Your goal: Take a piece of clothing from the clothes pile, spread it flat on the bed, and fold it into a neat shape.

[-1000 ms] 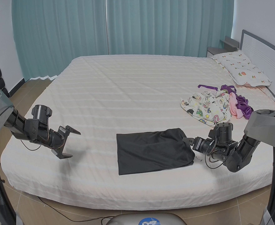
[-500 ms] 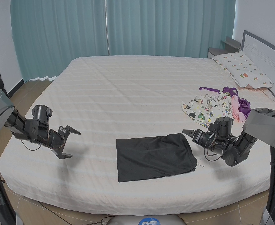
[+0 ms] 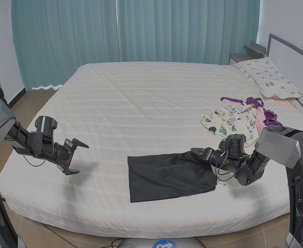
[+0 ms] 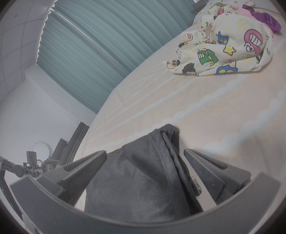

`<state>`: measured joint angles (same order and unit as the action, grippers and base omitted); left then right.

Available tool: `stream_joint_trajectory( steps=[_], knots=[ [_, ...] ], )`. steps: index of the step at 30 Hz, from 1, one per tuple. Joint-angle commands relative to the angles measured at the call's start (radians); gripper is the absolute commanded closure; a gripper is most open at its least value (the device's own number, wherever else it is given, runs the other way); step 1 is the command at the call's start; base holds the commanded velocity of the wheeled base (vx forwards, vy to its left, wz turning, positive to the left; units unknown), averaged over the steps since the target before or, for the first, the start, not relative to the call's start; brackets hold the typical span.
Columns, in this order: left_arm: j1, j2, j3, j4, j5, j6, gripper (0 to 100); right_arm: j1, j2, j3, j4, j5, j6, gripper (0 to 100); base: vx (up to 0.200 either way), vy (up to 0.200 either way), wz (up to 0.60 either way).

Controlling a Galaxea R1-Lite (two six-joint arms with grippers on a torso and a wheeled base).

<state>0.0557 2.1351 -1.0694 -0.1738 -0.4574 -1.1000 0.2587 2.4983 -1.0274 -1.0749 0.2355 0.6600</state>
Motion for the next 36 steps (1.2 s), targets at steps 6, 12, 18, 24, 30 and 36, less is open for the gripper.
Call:
stream_joint_trajectory(
  steps=[6,12,18,24,30,36],
  knots=[
    [-0.001,0.0,0.0,-0.001,0.002,0.0,0,0.001,0.013,-0.003,0.004,-0.002,0.0,100,0.0,0.0,0.0],
    [-0.001,0.002,0.0,-0.001,0.002,0.0,0,-0.003,0.001,0.02,0.003,-0.009,0.0,100,0.0,0.0,0.0],
    [-0.001,0.002,0.0,-0.001,0.003,0.002,0,-0.018,-0.016,0.024,0.004,-0.012,0.01,100,0.0,0.0,0.0],
    [-0.001,0.002,0.0,-0.001,0.005,0.0,0,-0.033,-0.015,0.04,0.009,-0.056,0.003,100,0.0,0.0,0.0],
    [-0.001,0.002,0.0,-0.001,0.005,0.0,0,-0.041,-0.016,0.036,0.047,-0.079,-0.002,100,0.0,0.0,0.0],
    [-0.001,0.002,0.0,-0.001,0.005,0.0,0,-0.044,-0.016,0.038,0.052,-0.082,-0.003,100,0.0,0.0,0.0]
  ],
)
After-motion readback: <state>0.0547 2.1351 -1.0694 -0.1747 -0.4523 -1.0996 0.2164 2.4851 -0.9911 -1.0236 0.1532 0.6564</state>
